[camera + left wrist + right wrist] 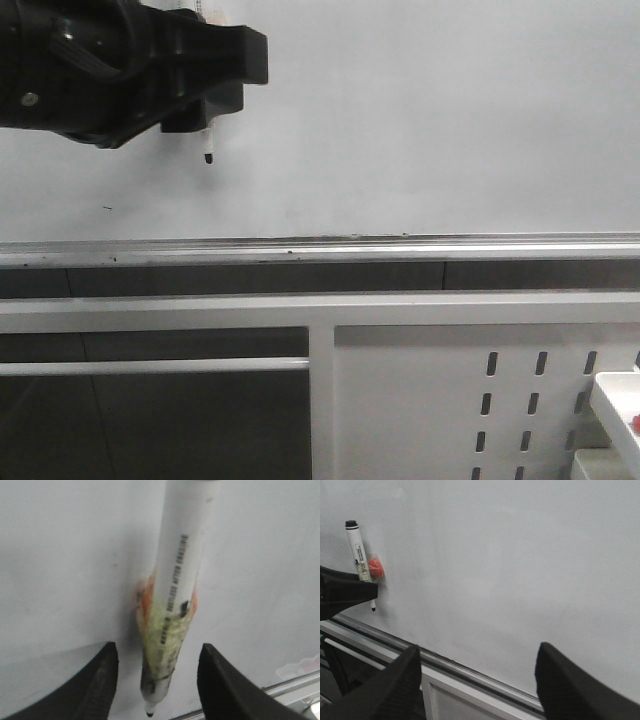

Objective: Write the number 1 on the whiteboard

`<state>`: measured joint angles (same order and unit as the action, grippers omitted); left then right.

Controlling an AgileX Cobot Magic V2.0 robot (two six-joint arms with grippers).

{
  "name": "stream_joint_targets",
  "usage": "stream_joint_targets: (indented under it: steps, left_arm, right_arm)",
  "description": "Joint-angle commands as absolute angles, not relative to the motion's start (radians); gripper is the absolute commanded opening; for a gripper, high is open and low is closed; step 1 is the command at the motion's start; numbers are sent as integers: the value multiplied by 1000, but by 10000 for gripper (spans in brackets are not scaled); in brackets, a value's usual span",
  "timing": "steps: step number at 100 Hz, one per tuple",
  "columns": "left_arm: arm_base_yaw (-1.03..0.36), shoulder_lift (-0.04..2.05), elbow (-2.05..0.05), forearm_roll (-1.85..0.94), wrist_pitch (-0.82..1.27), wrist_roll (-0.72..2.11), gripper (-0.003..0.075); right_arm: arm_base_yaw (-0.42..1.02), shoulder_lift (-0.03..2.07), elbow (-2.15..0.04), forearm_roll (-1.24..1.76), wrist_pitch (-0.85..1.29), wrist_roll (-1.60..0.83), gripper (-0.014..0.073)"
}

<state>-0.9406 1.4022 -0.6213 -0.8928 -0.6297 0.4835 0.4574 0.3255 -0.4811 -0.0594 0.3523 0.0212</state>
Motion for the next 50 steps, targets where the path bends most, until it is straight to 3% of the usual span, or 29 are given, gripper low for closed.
stream_joint_targets:
  steps: [1,50]
  left_arm:
    - [-934,1404,-668,-864,-721,473,340]
    - [-835,1452,-749,-870,-710,365,334]
  right_arm:
    - [454,345,-507,-77,299,12,441]
    - [454,345,-507,-75,315,12,441]
